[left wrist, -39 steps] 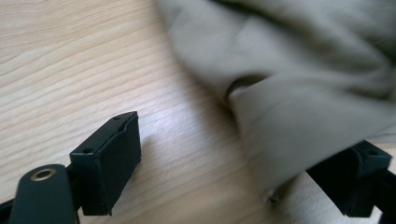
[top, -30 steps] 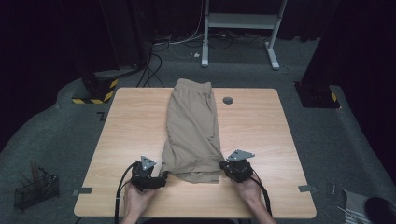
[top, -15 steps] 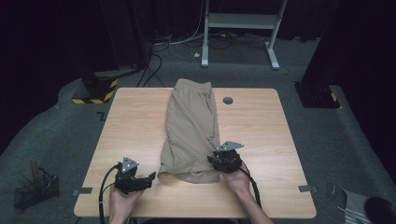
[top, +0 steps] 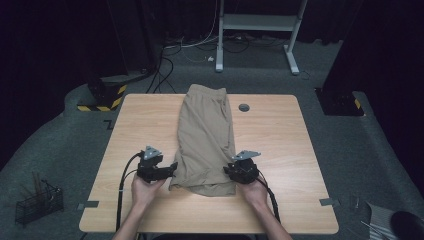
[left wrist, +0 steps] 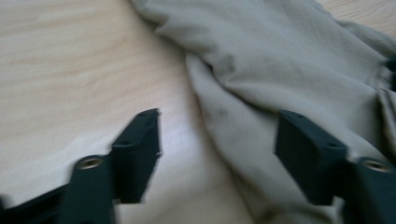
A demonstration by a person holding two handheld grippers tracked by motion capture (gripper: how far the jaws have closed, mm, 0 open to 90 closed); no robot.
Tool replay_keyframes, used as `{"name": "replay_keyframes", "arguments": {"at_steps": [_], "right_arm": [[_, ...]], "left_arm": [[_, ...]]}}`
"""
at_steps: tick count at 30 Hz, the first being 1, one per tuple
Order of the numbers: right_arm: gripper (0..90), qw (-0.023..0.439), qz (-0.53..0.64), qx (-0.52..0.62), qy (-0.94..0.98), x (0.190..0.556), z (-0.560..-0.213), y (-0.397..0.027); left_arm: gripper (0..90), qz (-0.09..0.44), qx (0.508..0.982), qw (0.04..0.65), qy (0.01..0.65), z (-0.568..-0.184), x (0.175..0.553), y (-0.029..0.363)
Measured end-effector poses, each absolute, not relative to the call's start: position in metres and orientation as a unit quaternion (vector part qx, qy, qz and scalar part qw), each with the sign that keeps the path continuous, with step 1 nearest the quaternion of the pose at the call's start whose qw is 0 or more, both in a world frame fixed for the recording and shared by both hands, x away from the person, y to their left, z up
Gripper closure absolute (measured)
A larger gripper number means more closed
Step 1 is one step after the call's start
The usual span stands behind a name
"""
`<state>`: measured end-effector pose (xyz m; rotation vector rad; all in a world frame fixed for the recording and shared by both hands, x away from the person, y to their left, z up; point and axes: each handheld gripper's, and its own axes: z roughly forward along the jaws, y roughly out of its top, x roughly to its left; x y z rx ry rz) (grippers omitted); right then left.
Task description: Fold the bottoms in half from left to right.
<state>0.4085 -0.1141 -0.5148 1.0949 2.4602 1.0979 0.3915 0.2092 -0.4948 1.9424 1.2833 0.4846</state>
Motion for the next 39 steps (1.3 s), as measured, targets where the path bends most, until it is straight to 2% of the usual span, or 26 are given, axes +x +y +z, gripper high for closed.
{"name": "replay_keyframes", "arguments": {"at_steps": [3,12,15,20,26,32,39], "right_arm": [[87.6,0.124,0.387,0.361,0.839,0.4,-0.511,-0.119],[88.4,0.117,0.394,0.325,0.852,0.364,-0.512,-0.131],[80.7,0.123,0.389,0.315,0.857,0.354,-0.513,-0.138],[66.8,0.139,0.414,0.352,0.828,0.362,-0.5,-0.15],[62.9,0.149,0.425,0.382,0.807,0.387,-0.489,-0.14],[58.9,0.159,0.377,0.404,0.818,0.415,-0.503,-0.127],[46.6,0.148,0.368,0.379,0.836,0.39,-0.51,-0.124]], "left_arm": [[39.6,0.182,0.761,0.365,0.504,-0.504,0.405,0.204],[56.3,0.156,0.779,0.351,0.495,-0.511,0.407,0.208],[55.9,0.156,0.778,0.354,0.496,-0.51,0.407,0.21],[52.8,0.155,0.767,0.366,0.504,-0.51,0.41,0.21],[52.1,0.149,0.767,0.365,0.506,-0.514,0.412,0.207],[51.8,0.153,0.771,0.359,0.504,-0.518,0.413,0.204],[46.3,0.17,0.782,0.344,0.492,-0.518,0.41,0.199]]}}
